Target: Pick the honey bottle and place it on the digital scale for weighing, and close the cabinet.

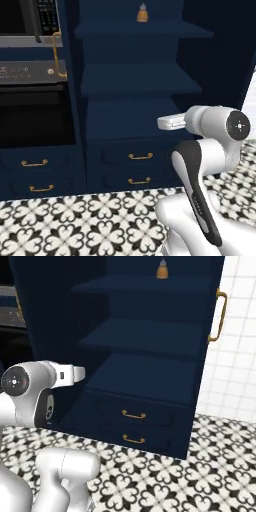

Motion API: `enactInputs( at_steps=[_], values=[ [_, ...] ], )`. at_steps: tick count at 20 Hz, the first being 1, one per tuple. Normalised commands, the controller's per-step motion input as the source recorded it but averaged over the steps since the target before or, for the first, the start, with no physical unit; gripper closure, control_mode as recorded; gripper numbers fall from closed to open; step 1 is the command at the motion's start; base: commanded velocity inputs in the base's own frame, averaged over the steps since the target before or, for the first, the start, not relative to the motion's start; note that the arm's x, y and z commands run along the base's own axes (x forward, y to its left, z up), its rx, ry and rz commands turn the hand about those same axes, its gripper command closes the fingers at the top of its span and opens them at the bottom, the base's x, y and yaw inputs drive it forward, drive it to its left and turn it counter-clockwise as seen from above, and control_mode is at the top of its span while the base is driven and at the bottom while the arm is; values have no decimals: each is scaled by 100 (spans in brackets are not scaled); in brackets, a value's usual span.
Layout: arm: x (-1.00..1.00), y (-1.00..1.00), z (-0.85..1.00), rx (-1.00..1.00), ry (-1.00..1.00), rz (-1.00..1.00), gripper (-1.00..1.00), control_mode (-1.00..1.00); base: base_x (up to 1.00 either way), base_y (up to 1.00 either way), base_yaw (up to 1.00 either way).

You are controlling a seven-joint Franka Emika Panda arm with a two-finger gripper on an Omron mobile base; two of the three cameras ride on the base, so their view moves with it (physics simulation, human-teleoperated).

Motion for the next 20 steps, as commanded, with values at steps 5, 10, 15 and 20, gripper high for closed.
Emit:
enactInputs(
  at_steps=[5, 10, 15, 20],
  values=[
    [0, 0, 0, 0, 0, 0, -100, 100, 89, 79, -54],
    [0, 0, 0, 0, 0, 0, -100, 100, 45, 5, -7],
    [0, 0, 0, 0, 0, 0, -100, 100, -2, -40, 9],
    [0, 0, 0, 0, 0, 0, -100, 100, -10, 0, 12]
  ],
)
